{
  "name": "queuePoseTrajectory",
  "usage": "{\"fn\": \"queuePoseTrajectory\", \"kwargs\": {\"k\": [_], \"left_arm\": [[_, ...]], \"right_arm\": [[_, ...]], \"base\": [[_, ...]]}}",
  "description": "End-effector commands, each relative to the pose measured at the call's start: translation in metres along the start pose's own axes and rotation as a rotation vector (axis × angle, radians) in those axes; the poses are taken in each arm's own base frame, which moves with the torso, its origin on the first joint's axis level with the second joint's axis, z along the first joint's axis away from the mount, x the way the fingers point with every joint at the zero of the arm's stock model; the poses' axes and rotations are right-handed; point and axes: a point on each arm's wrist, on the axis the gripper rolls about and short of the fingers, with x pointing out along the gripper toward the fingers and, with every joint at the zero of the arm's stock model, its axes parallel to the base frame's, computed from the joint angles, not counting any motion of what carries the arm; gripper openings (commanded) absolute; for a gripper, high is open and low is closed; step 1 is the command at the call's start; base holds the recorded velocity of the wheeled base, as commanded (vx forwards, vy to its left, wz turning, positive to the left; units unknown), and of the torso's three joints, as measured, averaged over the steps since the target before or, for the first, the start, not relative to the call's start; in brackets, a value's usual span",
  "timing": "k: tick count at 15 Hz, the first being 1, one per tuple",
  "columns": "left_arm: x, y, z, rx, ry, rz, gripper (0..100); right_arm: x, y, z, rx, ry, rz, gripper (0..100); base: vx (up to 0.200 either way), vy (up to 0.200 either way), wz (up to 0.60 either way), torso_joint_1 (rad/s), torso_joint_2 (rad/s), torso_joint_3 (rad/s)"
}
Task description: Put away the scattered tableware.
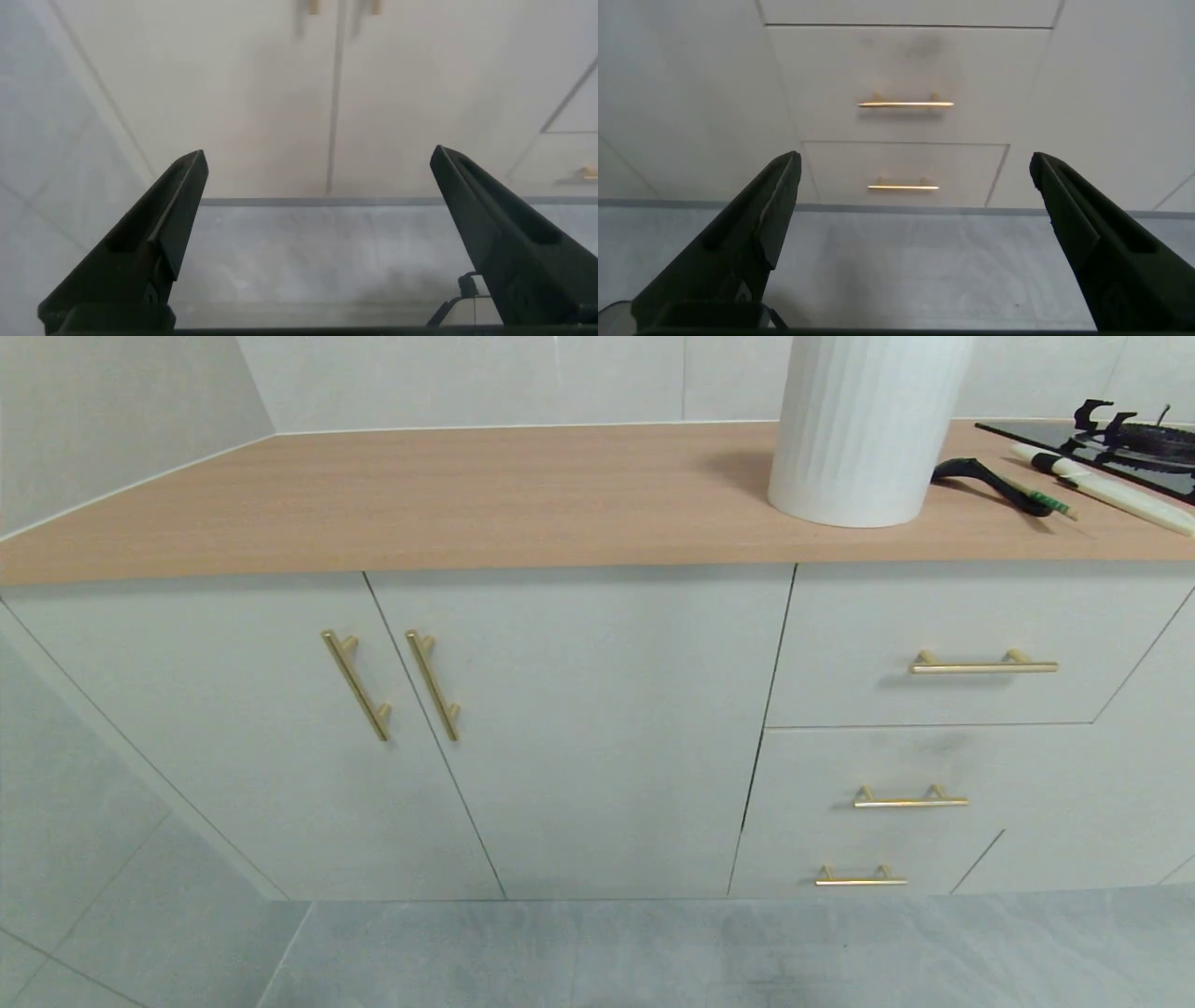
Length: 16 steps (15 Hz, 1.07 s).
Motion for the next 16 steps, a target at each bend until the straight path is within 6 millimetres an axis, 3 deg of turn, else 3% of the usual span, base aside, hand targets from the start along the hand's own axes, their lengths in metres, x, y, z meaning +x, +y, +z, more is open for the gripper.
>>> {"fn": "queuePoseTrajectory", "kwargs": {"k": [1,6,16], "left_arm": [[0.0000,0.0000,0.0001,0.000,0.000,0.001,100],[0.0000,0.0000,0.0003,-0.002,-0.002,0.001,100],[0.0000,0.0000,0.0001,-0.002,0.000,0.001,100]], "right_arm": [[0.0001,0.0000,0.0001,0.000,0.001,0.000,100],[0.0001,0.0000,0.0001,-0.001,0.001,0.000,100],[0.0001,0.0000,-0.0001,-0.003,0.002,0.000,100]], "base": [[0.000,-0.200,0.00,0.002,0.00,0.002],[0.000,-0.200,0.00,0.002,0.00,0.000],[0.000,0.000,0.00,0.000,0.00,0.000]]}}
